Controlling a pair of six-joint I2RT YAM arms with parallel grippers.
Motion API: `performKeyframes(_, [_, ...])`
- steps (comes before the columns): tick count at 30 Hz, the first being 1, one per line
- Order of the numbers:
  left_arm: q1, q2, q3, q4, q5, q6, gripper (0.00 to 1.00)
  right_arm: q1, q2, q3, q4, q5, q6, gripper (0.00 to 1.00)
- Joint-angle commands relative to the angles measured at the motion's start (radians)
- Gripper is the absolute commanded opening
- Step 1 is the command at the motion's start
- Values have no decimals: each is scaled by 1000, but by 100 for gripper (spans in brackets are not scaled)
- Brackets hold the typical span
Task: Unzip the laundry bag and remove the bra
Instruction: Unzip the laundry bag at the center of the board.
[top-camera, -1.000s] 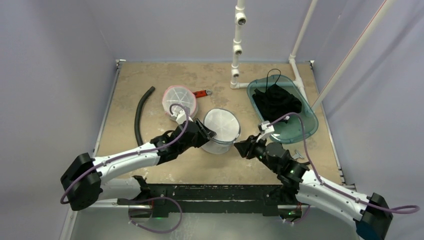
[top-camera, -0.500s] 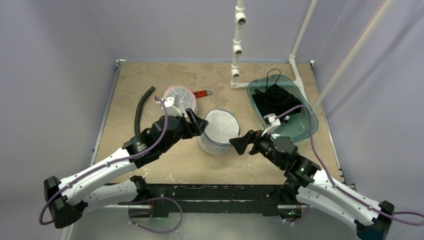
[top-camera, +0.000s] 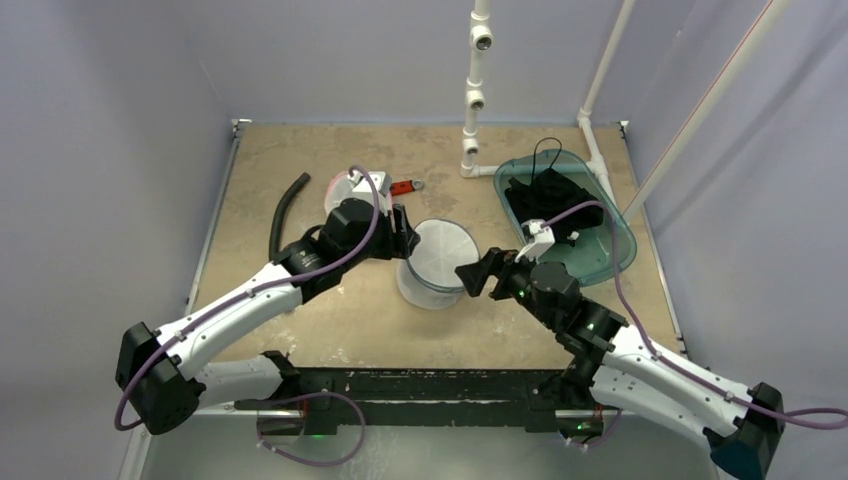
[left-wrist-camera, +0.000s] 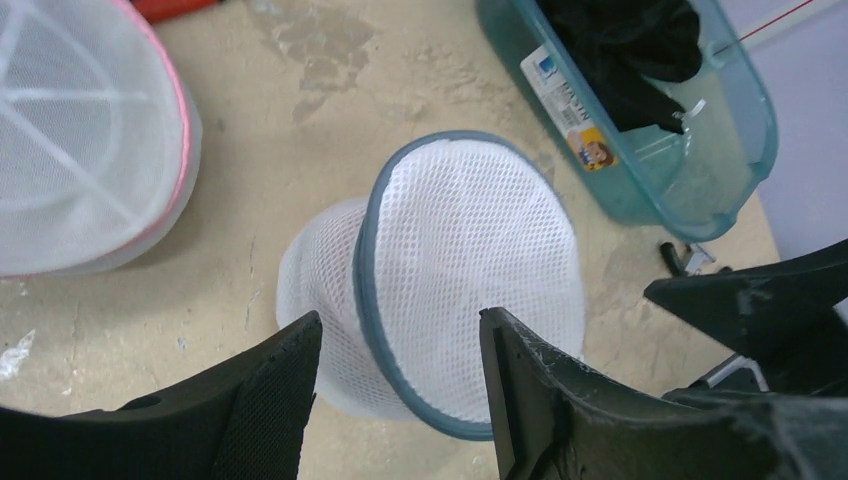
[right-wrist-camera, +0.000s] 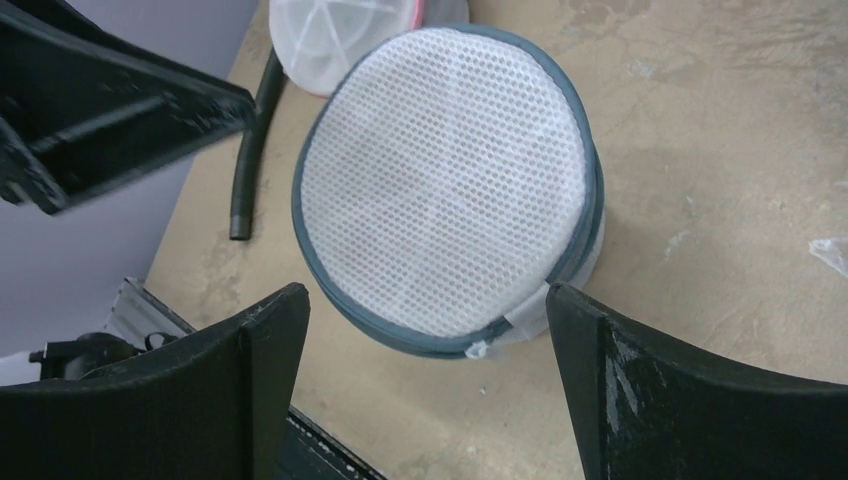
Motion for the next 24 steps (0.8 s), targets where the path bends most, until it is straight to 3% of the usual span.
performKeyframes(1, [27,-37,-48,66,62,8,58,-4,51,68,97,9,-32,90])
performKeyframes(5, [56,5,-72,102,103,-4,56,-11,118,76,149,-19,-41,81])
performKeyframes(7, [68,27,-84,116,107,-18,49,-11,152,89,166,-32,-42,79])
performKeyframes(13, [113,28,-156,206,148,-62,47,-12,214,105,178,-58,-74,79])
performKeyframes(19, [125,80,-134,283,246,-55,47,-12,224,91,198,-78,-74,79])
performKeyframes(24, [125,108,-135,336,320,-49,37,-12,195,64,203,-77,-73,77])
